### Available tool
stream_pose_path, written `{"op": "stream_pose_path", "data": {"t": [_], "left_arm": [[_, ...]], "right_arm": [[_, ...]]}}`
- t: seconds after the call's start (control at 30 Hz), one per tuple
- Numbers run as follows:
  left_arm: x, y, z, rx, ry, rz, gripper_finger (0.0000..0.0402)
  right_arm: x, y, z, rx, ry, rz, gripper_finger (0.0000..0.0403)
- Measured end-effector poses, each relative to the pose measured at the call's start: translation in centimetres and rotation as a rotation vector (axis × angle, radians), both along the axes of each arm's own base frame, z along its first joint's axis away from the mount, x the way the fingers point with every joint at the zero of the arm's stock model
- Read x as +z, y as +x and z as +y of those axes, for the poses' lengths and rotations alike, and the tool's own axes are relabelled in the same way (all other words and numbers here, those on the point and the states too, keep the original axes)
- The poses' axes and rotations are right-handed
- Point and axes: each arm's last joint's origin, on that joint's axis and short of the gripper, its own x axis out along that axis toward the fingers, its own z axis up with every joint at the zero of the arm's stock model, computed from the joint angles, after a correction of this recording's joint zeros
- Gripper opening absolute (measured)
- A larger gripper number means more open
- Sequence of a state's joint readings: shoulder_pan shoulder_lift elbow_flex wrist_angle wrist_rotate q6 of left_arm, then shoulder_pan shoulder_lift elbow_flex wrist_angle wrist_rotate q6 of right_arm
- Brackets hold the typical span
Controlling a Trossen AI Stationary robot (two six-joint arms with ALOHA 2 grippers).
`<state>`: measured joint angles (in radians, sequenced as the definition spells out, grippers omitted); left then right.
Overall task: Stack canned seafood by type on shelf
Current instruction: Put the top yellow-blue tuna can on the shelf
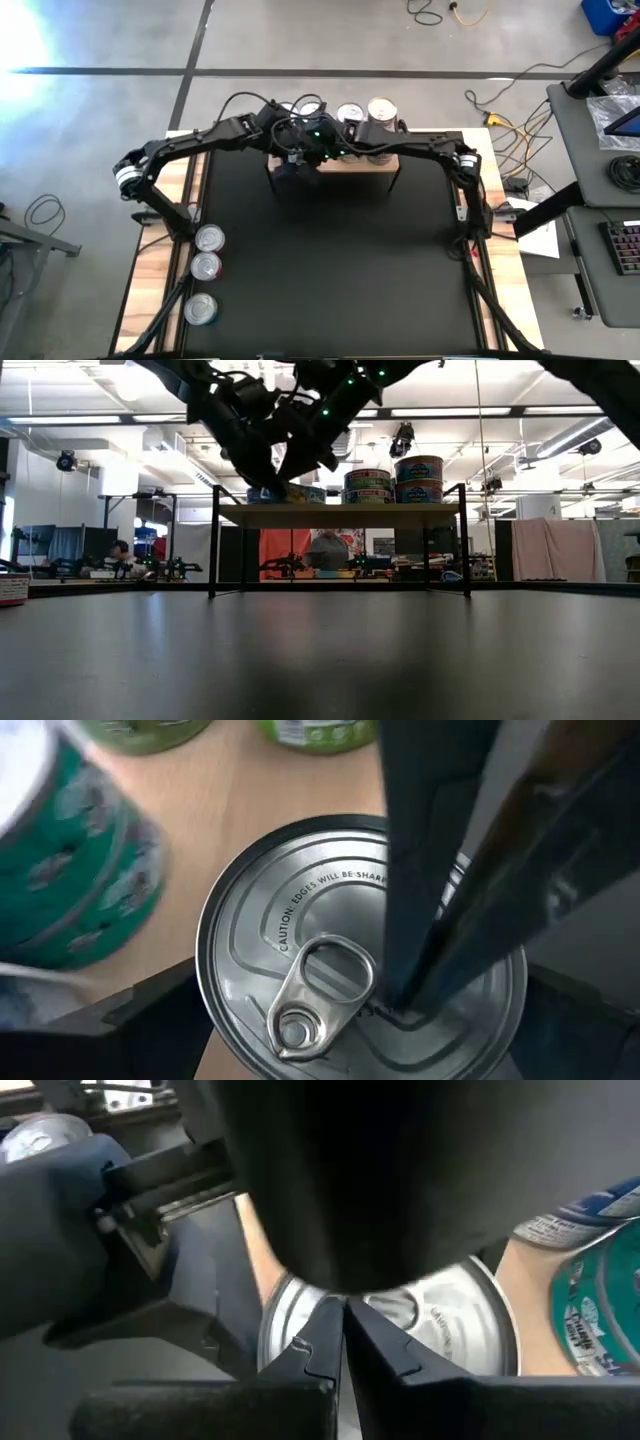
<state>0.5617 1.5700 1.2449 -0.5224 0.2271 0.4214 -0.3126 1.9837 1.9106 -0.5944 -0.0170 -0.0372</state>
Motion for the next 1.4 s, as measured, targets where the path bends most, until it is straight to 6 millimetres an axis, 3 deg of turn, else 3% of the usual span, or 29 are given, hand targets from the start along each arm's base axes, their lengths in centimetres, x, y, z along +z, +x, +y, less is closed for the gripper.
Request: {"op": "stream_pose_path", "data": {"t": [0.2, 0.4, 0.73, 0.97, 1.4], "left_arm": [[-0.1, -0.1, 0.1, 0.013, 0.018, 0.015, 0.0397], [0.3, -0.6, 0.1, 0.028, 0.042, 0.032, 0.0398], [0.6, -1.0, -0.2, 0.029, 0.042, 0.046, 0.0399], [-0.6, -0.4, -0.2, -0.018, -0.036, 0.024, 0.0400], [-0.2, -0.2, 0.0, 0.035, -0.028, -0.053, 0.0400]], "right_arm": [[-0.9, 1.0, -0.6, -0.003, 0.026, 0.100, 0.0013], [-1.3, 0.6, -0.6, -0.024, 0.011, 0.193, 0.0013], [-1.5, 0.6, -0.6, -0.002, 0.058, 0.190, 0.0013], [-0.4, 0.3, -0.4, 0.032, 0.089, 0.135, 0.0013], [1.4, 0.4, -0.6, 0.033, 0.038, 0.022, 0.0013]]}}
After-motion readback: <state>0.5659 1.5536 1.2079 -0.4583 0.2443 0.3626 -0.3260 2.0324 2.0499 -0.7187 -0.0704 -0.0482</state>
